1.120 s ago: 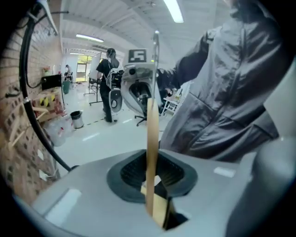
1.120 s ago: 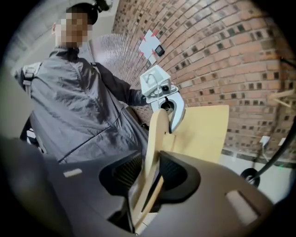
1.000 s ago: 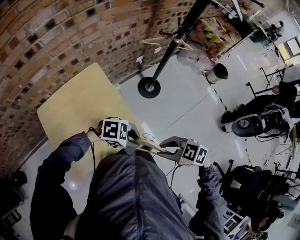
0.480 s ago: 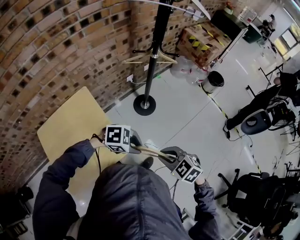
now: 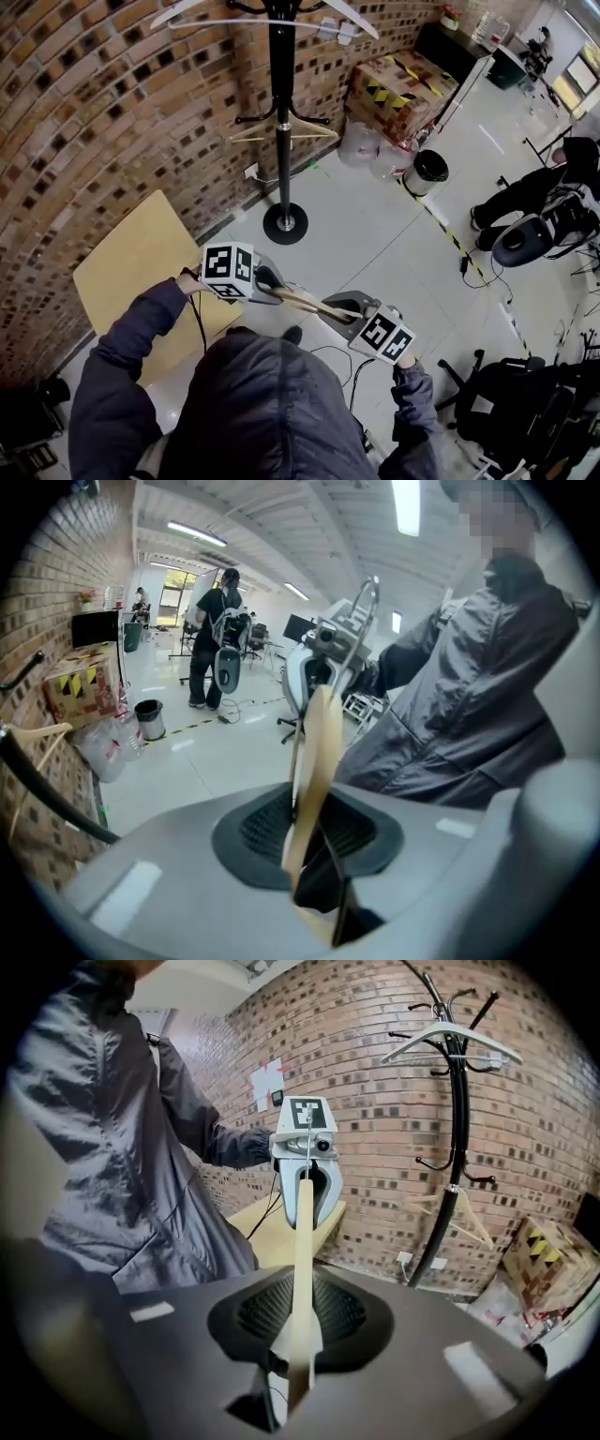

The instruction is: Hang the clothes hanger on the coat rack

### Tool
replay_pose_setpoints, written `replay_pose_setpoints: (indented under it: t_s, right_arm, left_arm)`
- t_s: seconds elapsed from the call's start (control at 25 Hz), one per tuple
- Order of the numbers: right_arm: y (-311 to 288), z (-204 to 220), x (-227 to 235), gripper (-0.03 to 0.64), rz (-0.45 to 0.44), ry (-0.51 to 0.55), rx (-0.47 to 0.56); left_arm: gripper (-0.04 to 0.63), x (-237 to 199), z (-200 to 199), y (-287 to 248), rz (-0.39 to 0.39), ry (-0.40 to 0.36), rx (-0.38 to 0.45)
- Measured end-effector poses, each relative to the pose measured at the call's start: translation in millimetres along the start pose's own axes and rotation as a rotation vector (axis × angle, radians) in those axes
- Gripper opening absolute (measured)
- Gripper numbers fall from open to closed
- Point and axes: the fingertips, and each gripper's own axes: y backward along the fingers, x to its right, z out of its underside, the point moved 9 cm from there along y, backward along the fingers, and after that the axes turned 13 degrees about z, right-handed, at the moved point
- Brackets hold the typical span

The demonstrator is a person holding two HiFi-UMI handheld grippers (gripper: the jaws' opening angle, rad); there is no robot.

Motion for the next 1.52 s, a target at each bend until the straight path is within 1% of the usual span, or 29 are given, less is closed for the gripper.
replay_pose_setpoints:
  t_s: [0.28,0.4,0.52,0.84,1.0,1.2,1.36,1.52]
  right_arm:
    - [12,5,53,0.06,-0.07,0.011,0.025]
    - [7,2,79,0.065,-0.047,0.05,0.028]
    - [0,2,107,0.077,0.003,0.117,0.026]
    - [-36,-4,198,0.091,0.134,0.291,-0.059]
    - [-66,-12,247,0.091,0.139,0.341,-0.095]
    - [-106,-17,303,0.101,0.146,0.367,-0.119]
    - [-132,-17,334,0.104,0.111,0.377,-0.12]
    - [-152,-21,364,0.112,0.094,0.406,-0.103]
  left_arm:
    - [0.061,-20,-36,7,-0.05,0.007,-0.036]
    - [0.058,-37,-44,18,-0.097,0.018,-0.028]
    - [0.058,-62,-48,28,-0.115,0.051,0.001]
    - [0.058,-149,-56,65,-0.153,0.191,0.105]
    - [0.058,-190,-54,90,-0.197,0.259,0.136]
    - [0.058,-237,-44,114,-0.263,0.353,0.21]
    - [0.058,-261,-37,125,-0.305,0.426,0.248]
    - [0.058,-282,-35,139,-0.345,0.493,0.306]
